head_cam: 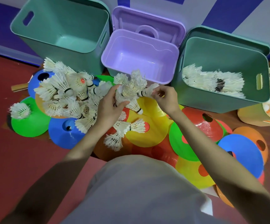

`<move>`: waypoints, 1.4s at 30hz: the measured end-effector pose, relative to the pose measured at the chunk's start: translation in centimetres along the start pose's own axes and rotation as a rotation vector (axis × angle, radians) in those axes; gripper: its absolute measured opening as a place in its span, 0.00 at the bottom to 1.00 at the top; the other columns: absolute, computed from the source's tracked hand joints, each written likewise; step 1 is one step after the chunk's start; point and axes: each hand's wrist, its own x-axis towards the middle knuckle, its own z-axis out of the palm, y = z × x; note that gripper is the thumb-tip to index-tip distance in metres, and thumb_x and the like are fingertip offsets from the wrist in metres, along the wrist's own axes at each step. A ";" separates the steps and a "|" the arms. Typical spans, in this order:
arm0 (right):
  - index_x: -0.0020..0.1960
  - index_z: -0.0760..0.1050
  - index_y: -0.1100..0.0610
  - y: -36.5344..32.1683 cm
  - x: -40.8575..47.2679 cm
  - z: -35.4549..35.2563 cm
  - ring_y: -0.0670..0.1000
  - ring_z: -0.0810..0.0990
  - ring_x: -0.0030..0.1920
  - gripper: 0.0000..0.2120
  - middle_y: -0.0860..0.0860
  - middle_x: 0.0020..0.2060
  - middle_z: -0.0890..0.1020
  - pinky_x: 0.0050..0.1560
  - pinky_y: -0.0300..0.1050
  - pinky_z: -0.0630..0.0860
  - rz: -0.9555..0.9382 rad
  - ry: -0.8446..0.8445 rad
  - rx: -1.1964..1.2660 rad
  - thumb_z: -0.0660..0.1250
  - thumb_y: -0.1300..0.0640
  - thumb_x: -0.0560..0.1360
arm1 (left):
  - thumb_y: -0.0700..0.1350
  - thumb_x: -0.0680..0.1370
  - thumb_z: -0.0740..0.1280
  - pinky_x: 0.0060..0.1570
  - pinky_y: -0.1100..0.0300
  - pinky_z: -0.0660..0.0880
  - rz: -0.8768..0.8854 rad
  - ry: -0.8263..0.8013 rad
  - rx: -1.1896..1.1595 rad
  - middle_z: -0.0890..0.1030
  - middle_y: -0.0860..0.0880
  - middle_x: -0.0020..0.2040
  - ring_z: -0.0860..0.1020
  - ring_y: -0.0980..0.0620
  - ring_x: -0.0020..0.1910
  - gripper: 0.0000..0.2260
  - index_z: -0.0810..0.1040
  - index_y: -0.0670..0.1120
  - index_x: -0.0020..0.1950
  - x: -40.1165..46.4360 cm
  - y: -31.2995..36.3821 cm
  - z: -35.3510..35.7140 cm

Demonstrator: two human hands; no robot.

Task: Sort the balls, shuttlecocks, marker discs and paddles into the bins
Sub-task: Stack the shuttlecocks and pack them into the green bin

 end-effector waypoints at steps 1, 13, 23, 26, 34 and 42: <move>0.43 0.79 0.62 -0.1 -0.7 -0.7 0.48 0.74 0.36 0.02 0.51 0.37 0.78 0.41 0.39 0.68 -0.049 0.033 -0.025 0.68 0.65 0.73 | 0.46 0.75 0.72 0.57 0.49 0.77 0.014 -0.008 0.014 0.80 0.51 0.59 0.79 0.52 0.57 0.24 0.70 0.50 0.69 0.1 0.0 0.0; 0.47 0.74 0.61 -0.3 -3.8 -10.8 0.46 0.75 0.43 0.02 0.47 0.41 0.76 0.47 0.45 0.72 -0.276 0.521 0.177 0.62 0.64 0.77 | 0.48 0.74 0.73 0.54 0.49 0.78 0.261 -0.138 0.182 0.79 0.50 0.61 0.78 0.51 0.58 0.25 0.70 0.52 0.69 3.7 4.7 3.8; 0.49 0.69 0.57 4.4 -2.2 -14.9 0.37 0.75 0.41 0.04 0.42 0.39 0.73 0.43 0.38 0.71 -0.204 0.444 0.224 0.60 0.65 0.78 | 0.46 0.73 0.73 0.53 0.57 0.72 0.445 -0.255 0.337 0.80 0.46 0.59 0.78 0.46 0.56 0.24 0.74 0.49 0.68 7.8 12.1 10.3; 0.48 0.68 0.59 6.2 0.0 -17.4 0.38 0.72 0.36 0.04 0.45 0.35 0.72 0.39 0.38 0.69 -0.163 0.487 0.312 0.59 0.67 0.78 | 0.46 0.73 0.73 0.57 0.57 0.69 0.531 -0.279 0.406 0.79 0.45 0.61 0.76 0.45 0.59 0.24 0.74 0.49 0.69 10.8 15.3 12.6; 0.45 0.70 0.54 11.3 6.9 -22.1 0.49 0.74 0.38 0.07 0.51 0.35 0.75 0.41 0.46 0.72 0.030 0.640 0.311 0.60 0.65 0.74 | 0.46 0.72 0.75 0.57 0.54 0.69 0.602 -0.441 0.548 0.79 0.45 0.62 0.75 0.43 0.62 0.26 0.73 0.47 0.68 19.2 21.3 21.3; 0.52 0.81 0.63 13.9 12.2 -22.5 0.54 0.80 0.47 0.09 0.57 0.47 0.83 0.53 0.43 0.73 0.321 0.505 -0.092 0.68 0.64 0.73 | 0.44 0.68 0.78 0.59 0.52 0.72 0.462 -0.560 0.675 0.78 0.43 0.63 0.76 0.43 0.62 0.27 0.74 0.42 0.65 23.2 18.6 26.2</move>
